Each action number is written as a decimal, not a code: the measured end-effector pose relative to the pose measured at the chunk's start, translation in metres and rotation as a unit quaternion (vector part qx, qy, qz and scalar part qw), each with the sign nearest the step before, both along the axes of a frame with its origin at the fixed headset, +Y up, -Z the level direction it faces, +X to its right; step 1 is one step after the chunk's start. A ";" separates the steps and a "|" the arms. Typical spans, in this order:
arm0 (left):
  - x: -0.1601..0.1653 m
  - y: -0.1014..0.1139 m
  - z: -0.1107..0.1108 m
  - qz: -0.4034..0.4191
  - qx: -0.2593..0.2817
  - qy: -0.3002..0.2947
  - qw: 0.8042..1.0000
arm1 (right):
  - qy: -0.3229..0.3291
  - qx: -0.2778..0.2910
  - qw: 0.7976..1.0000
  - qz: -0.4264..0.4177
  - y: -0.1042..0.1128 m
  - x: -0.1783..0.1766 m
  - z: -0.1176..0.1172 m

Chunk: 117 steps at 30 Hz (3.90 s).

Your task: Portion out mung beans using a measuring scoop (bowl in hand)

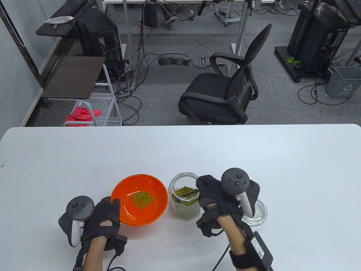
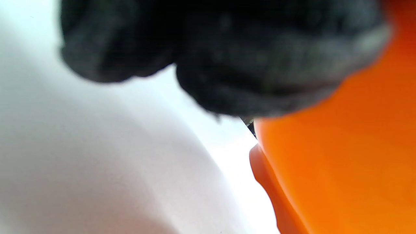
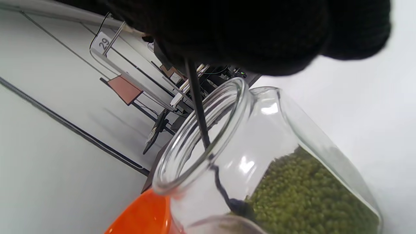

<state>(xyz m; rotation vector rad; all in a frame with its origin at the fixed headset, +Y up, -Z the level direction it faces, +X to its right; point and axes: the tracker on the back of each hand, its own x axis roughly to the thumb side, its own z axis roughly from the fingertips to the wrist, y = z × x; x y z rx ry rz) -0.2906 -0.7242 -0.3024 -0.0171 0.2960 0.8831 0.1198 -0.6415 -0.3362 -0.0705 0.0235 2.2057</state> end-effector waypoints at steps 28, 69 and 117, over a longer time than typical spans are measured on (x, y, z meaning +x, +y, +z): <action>0.000 0.000 0.000 -0.005 -0.004 0.006 1.000 | -0.048 -0.053 0.977 -0.200 -0.025 0.066 0.002; 0.003 0.000 0.000 -0.012 -0.005 0.003 1.000 | 0.107 0.016 0.972 -0.209 0.002 -0.004 0.023; 0.003 0.000 0.000 -0.016 -0.003 0.001 1.000 | 0.030 0.122 0.981 -0.150 0.043 0.033 0.050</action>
